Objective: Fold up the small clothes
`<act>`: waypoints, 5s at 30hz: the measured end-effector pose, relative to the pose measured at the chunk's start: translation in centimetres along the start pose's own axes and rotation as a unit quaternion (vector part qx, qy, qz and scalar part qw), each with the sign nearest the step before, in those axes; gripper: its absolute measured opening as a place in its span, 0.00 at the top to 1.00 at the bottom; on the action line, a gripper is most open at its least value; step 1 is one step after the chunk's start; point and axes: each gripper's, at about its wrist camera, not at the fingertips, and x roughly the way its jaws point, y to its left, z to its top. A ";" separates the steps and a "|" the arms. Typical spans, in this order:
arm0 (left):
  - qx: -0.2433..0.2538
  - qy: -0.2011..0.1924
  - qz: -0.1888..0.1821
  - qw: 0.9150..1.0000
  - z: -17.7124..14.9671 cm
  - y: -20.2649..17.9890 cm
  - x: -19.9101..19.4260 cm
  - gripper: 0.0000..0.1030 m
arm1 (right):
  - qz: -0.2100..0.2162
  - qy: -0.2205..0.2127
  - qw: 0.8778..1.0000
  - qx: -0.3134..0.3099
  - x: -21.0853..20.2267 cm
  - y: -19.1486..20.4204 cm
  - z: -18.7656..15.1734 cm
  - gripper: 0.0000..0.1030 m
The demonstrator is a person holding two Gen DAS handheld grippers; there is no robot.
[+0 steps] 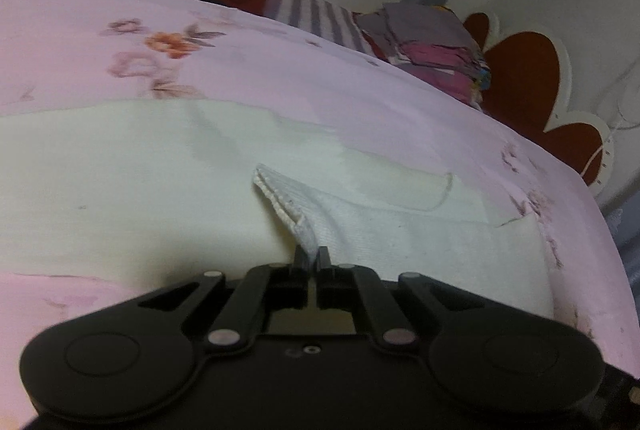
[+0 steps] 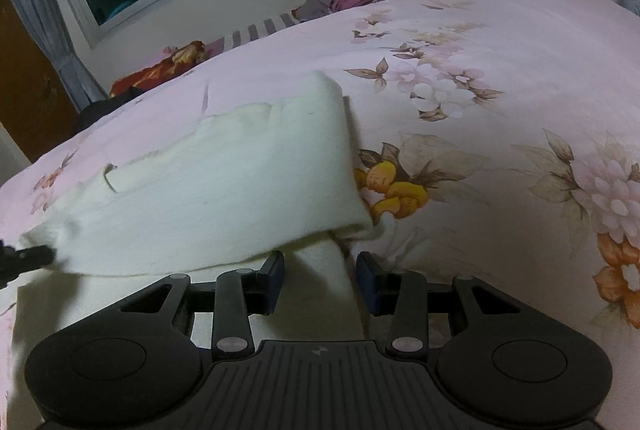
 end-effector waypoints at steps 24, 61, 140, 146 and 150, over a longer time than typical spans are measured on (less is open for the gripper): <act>-0.001 -0.010 0.022 1.000 -1.2 2.9 -1.0 0.97 | 0.000 -0.033 0.999 0.000 -2.1 -0.1 1.0 0.85; 0.174 -0.024 0.082 0.981 0.2 -2.9 2.9 0.52 | -0.001 0.021 0.995 -0.100 10.7 0.8 12.1 0.85; -0.088 -0.130 0.036 0.987 4.2 11.8 -7.7 0.97 | -0.019 -0.044 0.999 0.011 -4.9 1.4 1.6 0.41; 0.005 -0.075 0.016 0.997 3.7 3.1 -3.0 0.97 | -0.021 -0.048 0.998 0.025 -5.6 -0.4 1.8 0.41; 0.048 -0.050 0.000 0.998 1.8 -0.7 -1.0 0.97 | -0.024 -0.052 0.998 0.036 -6.2 -1.8 1.9 0.41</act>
